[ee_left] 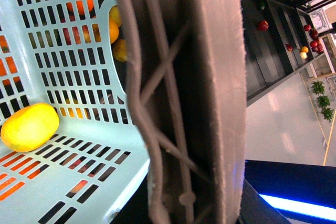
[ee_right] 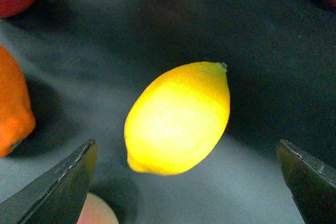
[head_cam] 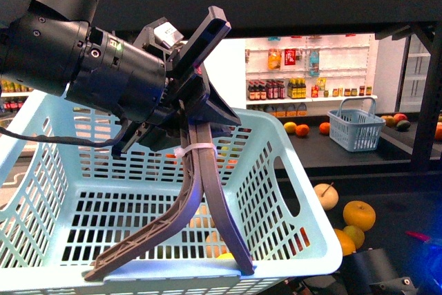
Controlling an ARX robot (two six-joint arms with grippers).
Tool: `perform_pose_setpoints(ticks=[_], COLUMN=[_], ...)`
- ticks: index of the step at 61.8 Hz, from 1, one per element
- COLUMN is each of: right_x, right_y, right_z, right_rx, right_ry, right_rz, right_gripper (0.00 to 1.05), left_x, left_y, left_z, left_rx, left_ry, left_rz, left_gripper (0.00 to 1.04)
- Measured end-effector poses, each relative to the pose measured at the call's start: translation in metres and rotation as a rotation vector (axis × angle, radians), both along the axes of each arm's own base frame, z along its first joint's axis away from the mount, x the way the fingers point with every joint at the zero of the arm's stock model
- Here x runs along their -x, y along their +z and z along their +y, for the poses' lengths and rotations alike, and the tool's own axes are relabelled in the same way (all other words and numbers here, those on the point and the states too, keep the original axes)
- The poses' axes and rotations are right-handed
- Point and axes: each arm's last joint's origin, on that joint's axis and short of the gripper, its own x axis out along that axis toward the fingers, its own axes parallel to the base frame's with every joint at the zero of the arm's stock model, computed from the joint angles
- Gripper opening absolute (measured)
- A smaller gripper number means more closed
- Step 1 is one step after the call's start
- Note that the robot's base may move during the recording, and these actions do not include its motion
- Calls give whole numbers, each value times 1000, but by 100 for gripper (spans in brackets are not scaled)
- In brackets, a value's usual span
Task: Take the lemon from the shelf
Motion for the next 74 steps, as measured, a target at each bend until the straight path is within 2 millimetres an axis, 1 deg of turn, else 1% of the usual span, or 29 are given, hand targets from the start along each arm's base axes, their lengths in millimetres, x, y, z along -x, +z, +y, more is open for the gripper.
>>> perform_pose_setpoints(ticks=[7, 25, 43, 45, 53, 56, 67, 74], right_x=[-11, -27, -39, -39, -39, -39, -38, -32], right_y=[-10, -34, -44, -45, -47, -47, -46, -42], right_z=[7, 13, 22, 22, 23, 23, 20, 10], right_rx=[10, 19, 16, 17, 23, 23, 22, 36], right_ry=[-26, -83, -136, -141, -146, -147, -169, -196], right_rz=[-4, 41, 61, 66, 85, 85, 89, 95], right_gripper=[102, 102, 102, 100, 83, 79, 79, 79], left_x=[0, 0, 0, 0, 0, 0, 0, 0], left_y=[0, 0, 0, 0, 0, 0, 0, 0], left_z=[0, 0, 0, 0, 0, 0, 0, 0], left_rx=[0, 0, 0, 0, 0, 0, 0, 0], left_ry=[0, 1, 0, 0, 1, 0, 0, 0], left_rz=[0, 0, 0, 0, 0, 0, 0, 0], left_gripper=[15, 15, 15, 15, 15, 15, 15, 15])
